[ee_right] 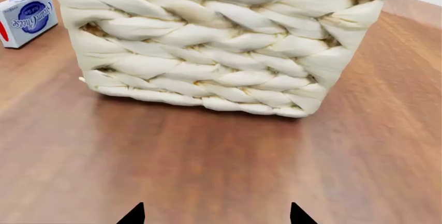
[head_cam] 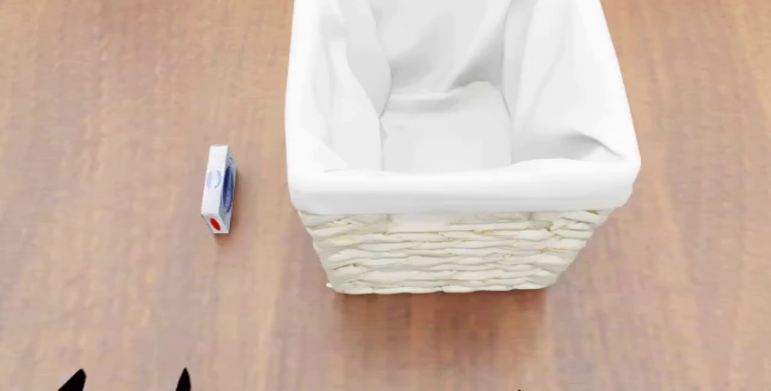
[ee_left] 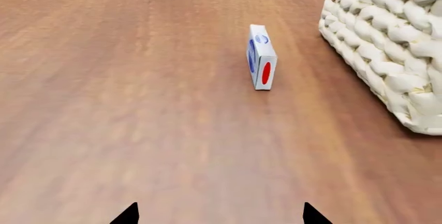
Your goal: Pick up the cream cheese box, and put it in the basket.
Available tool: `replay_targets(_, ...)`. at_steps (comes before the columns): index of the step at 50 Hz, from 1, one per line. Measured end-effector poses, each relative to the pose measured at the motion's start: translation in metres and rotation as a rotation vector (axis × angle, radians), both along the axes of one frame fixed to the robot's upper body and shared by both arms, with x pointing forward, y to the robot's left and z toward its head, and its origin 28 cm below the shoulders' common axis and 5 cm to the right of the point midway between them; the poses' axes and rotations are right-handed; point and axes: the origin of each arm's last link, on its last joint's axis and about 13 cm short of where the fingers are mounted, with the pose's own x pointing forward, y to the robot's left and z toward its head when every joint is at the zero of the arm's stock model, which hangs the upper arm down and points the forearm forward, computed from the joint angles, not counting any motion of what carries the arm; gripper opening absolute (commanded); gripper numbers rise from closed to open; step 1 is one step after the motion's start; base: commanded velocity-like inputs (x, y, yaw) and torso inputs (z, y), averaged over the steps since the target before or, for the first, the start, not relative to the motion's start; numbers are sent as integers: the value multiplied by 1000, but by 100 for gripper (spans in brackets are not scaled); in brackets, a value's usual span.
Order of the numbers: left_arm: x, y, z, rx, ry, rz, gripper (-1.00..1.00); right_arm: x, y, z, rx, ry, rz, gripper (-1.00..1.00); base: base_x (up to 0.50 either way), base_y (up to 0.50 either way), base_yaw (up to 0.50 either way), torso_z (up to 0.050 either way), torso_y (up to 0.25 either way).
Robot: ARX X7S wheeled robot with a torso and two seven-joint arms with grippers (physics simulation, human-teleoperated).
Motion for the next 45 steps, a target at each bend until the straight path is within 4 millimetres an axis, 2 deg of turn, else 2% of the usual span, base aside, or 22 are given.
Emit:
replay_targets(12, 6, -1, 8, -5, -19, -19, 100, 1, 0, 0, -4, 0, 1, 100, 0, 0, 0, 0, 0)
replay_targets(21, 19, -1, 21, 4, -49, -20, 100, 1, 0, -1, -6, 2, 0, 100, 0, 0, 0, 0, 0)
replay_targets(45, 80, -2, 41, 28, -27, -3, 100, 1, 0, -3, -4, 4, 1, 100, 0, 0, 0, 0, 0)
